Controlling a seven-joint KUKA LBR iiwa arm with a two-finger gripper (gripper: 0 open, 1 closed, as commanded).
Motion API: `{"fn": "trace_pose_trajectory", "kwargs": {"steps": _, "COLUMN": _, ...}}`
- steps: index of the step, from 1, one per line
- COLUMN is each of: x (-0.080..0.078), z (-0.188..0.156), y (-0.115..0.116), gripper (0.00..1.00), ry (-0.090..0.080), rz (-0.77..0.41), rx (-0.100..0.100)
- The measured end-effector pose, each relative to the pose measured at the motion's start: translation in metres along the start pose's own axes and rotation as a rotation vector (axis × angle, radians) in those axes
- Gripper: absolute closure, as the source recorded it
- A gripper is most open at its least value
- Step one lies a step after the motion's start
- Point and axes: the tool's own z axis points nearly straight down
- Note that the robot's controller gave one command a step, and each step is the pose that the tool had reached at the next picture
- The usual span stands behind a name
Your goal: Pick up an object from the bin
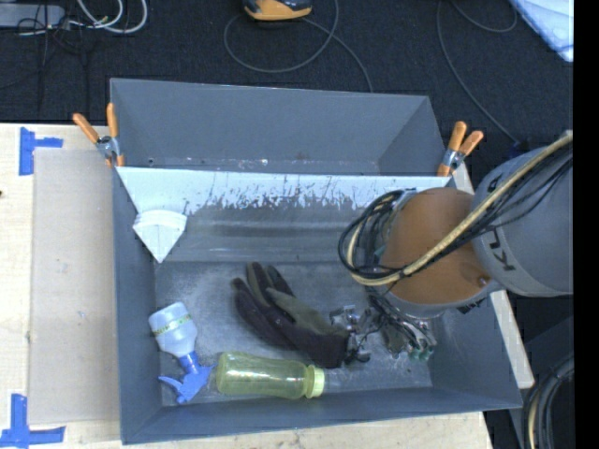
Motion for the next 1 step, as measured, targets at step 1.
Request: {"fn": "trace_pose_trajectory", "kwargs": {"steps": 1, "x": 0.0028, "z": -0.0609, "y": 0.0007, "gripper": 1.0, "ry": -0.002, "rz": -0.038, "rx": 0.0}}
